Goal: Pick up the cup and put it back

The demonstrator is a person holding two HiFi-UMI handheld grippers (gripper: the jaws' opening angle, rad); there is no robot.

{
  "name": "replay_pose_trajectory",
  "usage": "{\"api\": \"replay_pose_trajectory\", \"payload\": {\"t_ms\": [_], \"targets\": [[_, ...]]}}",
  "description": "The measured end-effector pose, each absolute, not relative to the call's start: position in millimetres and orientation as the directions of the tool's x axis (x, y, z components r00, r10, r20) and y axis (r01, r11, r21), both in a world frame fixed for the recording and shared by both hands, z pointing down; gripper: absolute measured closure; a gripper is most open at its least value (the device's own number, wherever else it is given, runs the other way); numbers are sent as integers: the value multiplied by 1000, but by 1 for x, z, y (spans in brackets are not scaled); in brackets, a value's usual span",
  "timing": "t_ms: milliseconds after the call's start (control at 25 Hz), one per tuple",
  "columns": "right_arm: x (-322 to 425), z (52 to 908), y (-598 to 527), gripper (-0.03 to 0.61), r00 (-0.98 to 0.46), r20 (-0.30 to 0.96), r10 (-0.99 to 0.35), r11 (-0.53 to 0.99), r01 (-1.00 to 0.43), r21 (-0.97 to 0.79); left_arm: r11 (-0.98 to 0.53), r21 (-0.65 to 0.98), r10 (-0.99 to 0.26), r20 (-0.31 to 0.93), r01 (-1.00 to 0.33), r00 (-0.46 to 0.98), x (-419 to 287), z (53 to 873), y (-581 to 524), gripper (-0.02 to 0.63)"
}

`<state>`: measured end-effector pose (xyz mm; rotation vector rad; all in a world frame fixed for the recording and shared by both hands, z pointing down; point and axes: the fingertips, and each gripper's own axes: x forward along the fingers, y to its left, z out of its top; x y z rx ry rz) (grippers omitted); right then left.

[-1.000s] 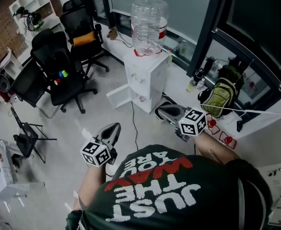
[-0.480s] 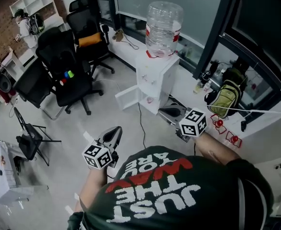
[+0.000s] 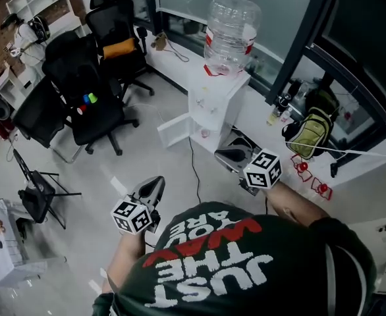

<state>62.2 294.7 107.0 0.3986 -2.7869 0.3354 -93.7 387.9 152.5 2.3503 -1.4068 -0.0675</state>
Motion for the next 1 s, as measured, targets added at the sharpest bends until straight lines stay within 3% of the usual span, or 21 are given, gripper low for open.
{"api": "replay_pose_trajectory", "payload": {"t_ms": [280, 680, 1000], "targets": [[85, 133, 196, 546, -931, 305, -200, 933, -276, -231, -385, 342, -855, 218, -857, 471, -68, 171, 298, 606], [113, 140, 2, 545, -956, 288, -55, 967, -123, -224, -311, 360, -851, 307, -880, 426, -9, 189, 85, 606], [105, 169, -59, 545, -961, 258, -100, 935, -180, -306, -395, 345, -754, 409, -852, 515, -6, 214, 7, 606]]}}
